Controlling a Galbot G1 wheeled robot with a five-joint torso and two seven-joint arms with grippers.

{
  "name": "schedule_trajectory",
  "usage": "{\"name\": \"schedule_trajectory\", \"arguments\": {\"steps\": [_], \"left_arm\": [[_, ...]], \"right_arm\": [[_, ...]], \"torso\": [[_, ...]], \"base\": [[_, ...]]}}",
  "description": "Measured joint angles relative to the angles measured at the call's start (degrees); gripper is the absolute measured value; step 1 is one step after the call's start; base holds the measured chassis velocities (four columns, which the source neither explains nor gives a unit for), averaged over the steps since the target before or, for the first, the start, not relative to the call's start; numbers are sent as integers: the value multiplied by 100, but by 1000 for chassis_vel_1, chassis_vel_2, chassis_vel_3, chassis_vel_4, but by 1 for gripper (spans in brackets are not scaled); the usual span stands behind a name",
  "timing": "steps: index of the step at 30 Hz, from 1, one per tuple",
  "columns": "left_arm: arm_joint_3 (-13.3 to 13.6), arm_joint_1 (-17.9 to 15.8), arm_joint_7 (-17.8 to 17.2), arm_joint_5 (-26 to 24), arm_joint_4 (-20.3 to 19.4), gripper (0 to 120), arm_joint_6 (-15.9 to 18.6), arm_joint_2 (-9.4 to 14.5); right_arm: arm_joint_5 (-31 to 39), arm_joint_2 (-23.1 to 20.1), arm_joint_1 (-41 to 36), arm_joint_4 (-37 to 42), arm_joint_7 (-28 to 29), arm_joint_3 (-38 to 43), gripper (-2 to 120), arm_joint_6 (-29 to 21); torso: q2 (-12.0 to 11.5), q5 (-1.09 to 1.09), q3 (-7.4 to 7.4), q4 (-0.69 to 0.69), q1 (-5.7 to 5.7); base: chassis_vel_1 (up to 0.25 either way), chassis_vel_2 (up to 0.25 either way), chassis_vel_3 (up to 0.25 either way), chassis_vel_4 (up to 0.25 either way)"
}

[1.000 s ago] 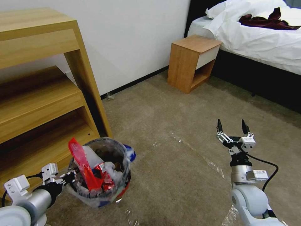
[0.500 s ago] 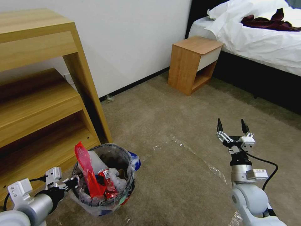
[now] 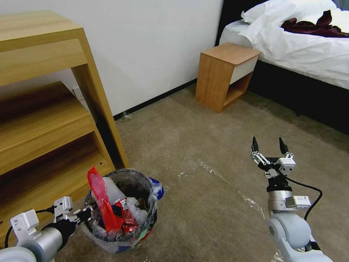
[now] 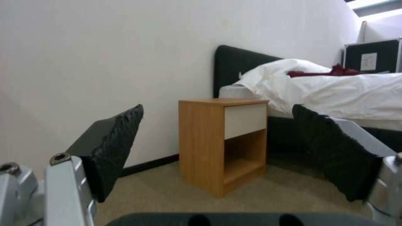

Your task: Pick up the trash bin and place the garbage on the floor into it.

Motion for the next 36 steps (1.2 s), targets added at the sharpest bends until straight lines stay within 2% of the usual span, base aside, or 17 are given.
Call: {"name": "schedule_trajectory", "arguments": {"steps": [36], "left_arm": [[18, -25, 25, 87, 96, 1, -43, -43]], "right_arm": [[-23, 35, 34, -83, -9, -74, 90, 48]], "torso": [[0, 0, 0, 0, 0]], "base": [[-43, 39, 37, -35]]}}
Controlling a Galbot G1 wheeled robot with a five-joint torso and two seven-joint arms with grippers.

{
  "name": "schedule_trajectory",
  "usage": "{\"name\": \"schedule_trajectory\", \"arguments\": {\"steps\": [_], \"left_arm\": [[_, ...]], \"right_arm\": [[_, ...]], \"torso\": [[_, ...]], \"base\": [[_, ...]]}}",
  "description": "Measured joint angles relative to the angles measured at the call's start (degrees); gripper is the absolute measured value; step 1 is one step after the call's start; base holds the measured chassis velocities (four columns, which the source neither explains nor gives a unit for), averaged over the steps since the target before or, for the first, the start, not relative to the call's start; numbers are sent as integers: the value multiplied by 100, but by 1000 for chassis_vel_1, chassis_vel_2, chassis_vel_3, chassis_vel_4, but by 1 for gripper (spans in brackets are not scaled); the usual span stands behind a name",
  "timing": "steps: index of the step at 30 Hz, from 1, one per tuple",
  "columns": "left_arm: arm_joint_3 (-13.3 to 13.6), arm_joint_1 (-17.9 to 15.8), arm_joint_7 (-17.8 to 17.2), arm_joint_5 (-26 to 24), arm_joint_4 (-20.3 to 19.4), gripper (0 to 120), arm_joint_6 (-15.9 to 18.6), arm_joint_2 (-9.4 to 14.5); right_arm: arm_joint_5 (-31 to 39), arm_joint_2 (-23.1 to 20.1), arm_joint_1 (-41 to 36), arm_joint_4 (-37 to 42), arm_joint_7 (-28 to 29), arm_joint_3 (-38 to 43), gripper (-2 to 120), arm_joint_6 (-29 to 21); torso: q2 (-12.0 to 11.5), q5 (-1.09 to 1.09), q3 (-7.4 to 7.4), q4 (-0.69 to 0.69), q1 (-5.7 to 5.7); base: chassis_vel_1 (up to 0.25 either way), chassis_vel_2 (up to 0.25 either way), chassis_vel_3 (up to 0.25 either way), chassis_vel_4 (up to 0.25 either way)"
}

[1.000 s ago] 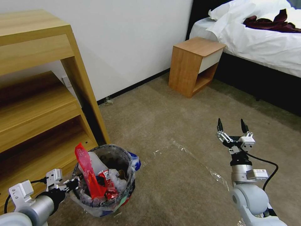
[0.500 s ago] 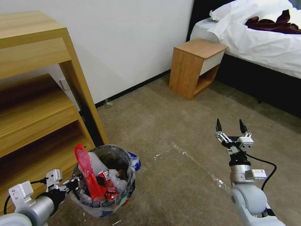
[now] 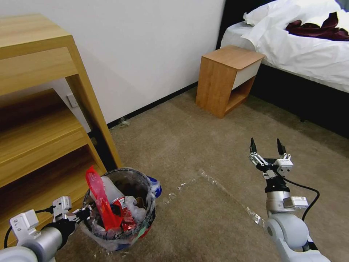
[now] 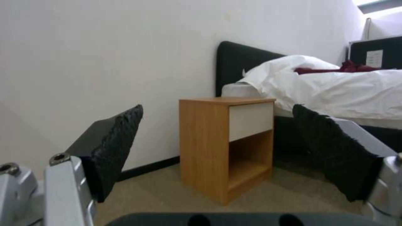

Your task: Pick up the trash bin and place the garbage on the floor into it.

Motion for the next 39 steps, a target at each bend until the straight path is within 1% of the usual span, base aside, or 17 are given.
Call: {"name": "schedule_trajectory", "arguments": {"steps": [14, 17, 25, 39], "left_arm": [[6, -43, 11, 53, 74, 1, -27, -8], [-16, -49, 55, 124, 89, 1, -34, -9], [-39, -45, 113, 274, 109, 1, -41, -24], [-75, -93, 188, 359, 147, 1, -107, -19]], "right_arm": [[43, 1, 1, -43, -8, -19, 92, 45], [145, -26, -2, -13, -23, -26, 97, 45], [130, -73, 9, -6, -36, -25, 99, 64], [156, -133, -5, 4, -30, -6, 100, 58]], "torso": [[0, 0, 0, 0, 0], [0, 0, 0, 0, 0], [0, 0, 0, 0, 0], [0, 0, 0, 0, 0]], "base": [[-38, 40, 31, -35], [-15, 15, 14, -18], [0, 0, 0, 0], [0, 0, 0, 0]]}}
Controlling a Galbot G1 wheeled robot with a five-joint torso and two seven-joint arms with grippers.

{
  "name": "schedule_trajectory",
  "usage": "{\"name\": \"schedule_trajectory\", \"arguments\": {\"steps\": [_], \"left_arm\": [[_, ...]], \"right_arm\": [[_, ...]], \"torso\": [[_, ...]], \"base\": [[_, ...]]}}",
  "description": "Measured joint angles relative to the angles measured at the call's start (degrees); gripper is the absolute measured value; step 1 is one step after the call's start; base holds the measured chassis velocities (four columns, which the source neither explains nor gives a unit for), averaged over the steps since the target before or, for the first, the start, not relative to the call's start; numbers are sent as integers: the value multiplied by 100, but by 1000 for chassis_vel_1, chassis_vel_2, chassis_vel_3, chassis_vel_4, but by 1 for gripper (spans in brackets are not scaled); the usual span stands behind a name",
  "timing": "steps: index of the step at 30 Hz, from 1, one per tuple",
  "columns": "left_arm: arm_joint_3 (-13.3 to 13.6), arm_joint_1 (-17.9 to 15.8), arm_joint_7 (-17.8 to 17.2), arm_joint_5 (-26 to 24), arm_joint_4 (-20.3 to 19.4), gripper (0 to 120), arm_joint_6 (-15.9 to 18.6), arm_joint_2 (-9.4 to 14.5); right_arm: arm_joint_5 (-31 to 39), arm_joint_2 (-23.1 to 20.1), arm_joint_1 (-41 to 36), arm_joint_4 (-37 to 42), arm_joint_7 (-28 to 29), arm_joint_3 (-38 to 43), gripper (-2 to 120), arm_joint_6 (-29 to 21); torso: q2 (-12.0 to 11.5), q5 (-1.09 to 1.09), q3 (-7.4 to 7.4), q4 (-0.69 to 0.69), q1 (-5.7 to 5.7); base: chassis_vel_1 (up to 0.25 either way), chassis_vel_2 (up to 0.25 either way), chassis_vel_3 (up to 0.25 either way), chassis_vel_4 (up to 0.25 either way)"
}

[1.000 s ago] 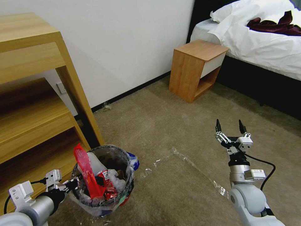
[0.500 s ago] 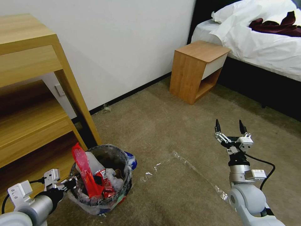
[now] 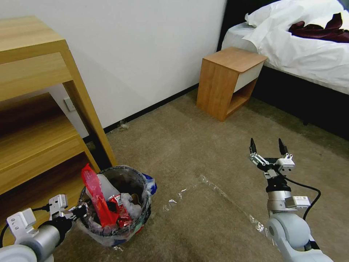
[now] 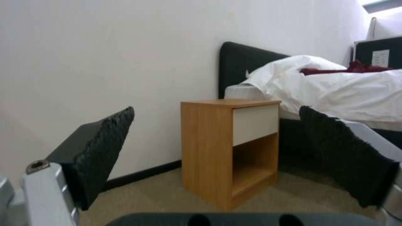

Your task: Pick up the trash bin and place the garbage on the floor into it.

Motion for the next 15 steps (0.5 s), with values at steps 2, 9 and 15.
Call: {"name": "schedule_trajectory", "arguments": {"steps": [2, 9, 15], "left_arm": [[-6, 0, 12, 14, 7, 1, -3, 2], [-30, 6, 28, 32, 17, 1, -10, -5], [6, -52, 29, 32, 30, 1, -13, -11]], "right_arm": [[-1, -2, 0, -2, -3, 1, 100, 0], [-19, 15, -9, -25, -27, -12, 100, 7], [-19, 10, -22, -26, -43, -7, 100, 11]], "torso": [[0, 0, 0, 0, 0], [0, 0, 0, 0, 0], [0, 0, 0, 0, 0]], "base": [[0, 0, 0, 0], [0, 0, 0, 0], [0, 0, 0, 0]]}}
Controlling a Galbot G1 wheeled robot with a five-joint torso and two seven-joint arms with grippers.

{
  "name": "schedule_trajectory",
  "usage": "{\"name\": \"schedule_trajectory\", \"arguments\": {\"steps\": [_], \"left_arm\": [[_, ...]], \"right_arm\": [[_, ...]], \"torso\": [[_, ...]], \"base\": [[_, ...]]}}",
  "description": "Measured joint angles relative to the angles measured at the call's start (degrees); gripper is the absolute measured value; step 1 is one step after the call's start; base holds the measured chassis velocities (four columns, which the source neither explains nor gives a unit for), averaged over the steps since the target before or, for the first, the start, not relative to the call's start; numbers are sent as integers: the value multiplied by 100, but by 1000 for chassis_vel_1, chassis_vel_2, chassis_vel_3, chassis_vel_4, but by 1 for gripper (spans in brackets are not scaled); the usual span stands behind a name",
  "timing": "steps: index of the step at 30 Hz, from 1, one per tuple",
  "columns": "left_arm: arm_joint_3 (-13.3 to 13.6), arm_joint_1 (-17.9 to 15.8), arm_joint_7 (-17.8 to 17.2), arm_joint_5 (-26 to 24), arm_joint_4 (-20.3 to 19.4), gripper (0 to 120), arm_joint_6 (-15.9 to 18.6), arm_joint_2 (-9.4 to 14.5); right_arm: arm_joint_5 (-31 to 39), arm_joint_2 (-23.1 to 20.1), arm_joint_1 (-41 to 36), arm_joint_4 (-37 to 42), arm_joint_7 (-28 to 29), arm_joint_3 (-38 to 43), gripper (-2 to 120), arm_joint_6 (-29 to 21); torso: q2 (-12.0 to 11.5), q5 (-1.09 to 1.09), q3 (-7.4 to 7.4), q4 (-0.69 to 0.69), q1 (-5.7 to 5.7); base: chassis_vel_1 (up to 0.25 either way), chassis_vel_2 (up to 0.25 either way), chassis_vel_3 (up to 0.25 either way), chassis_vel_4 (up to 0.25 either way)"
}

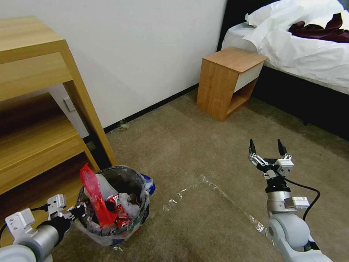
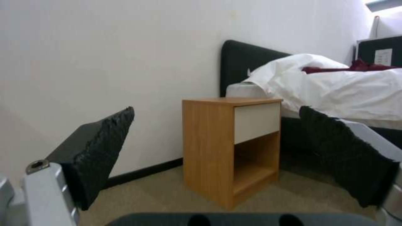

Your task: Pick up the trash bin and place the garbage on the floor into it.

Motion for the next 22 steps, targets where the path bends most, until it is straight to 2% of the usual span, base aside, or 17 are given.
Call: {"name": "schedule_trajectory", "arguments": {"steps": [22], "left_arm": [[-65, -73, -9, -76, 72, 1, 5, 30]], "right_arm": [[14, 61, 54, -165, -91, -43, 100, 52]], "torso": [[0, 0, 0, 0, 0]], "base": [[0, 0, 0, 0]]}}
